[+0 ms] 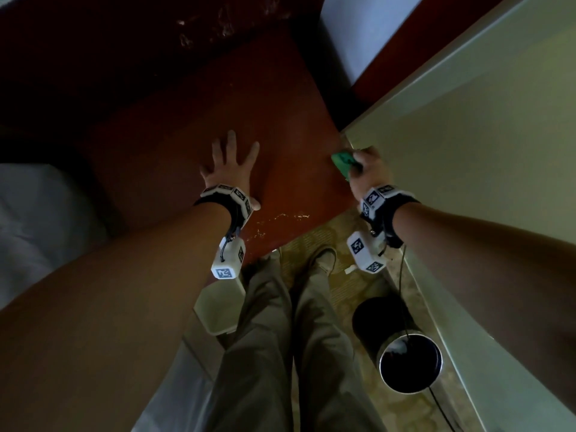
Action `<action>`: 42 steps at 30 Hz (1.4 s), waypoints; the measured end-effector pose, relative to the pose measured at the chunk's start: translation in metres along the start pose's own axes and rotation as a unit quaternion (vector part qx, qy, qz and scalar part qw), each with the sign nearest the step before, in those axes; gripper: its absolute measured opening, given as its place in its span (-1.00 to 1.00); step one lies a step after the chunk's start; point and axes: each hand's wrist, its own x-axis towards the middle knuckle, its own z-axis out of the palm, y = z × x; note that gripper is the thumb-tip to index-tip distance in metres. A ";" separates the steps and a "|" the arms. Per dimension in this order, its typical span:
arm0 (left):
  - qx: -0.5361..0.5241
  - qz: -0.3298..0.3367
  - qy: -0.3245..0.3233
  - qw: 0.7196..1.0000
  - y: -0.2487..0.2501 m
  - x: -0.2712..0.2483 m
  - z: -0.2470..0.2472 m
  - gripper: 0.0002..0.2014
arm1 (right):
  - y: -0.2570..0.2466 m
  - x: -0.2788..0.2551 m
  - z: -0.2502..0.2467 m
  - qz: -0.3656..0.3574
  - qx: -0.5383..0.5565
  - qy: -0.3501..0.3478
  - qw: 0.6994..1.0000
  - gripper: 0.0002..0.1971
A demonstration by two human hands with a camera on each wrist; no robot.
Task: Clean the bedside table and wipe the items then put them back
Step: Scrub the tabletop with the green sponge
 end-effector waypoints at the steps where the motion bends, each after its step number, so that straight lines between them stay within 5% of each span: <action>1: 0.002 -0.001 0.000 1.000 0.000 0.000 0.000 0.37 | 0.003 0.001 0.001 -0.021 -0.026 -0.012 0.999 -0.70; 4: 0.004 -0.001 0.000 1.000 0.001 -0.002 0.000 0.37 | 0.003 -0.005 0.007 -0.060 -0.084 -0.054 0.993 -0.67; 14: -0.010 0.006 -0.008 1.000 -0.001 0.000 -0.001 0.38 | -0.012 -0.049 0.038 -0.023 -0.043 -0.086 0.995 -0.61; 27: -0.016 0.025 0.006 1.000 -0.006 0.002 0.006 0.35 | -0.045 -0.082 0.080 -0.121 -0.058 -0.088 0.987 -0.65; 36: -0.108 0.027 0.046 0.993 -0.053 -0.037 0.041 -0.08 | -0.073 -0.089 0.089 -0.212 -0.094 -0.186 0.955 -0.65; 42: -0.120 -0.061 0.026 0.991 -0.081 -0.105 0.078 0.15 | -0.073 -0.083 0.074 -0.138 -0.044 -0.080 0.986 -0.73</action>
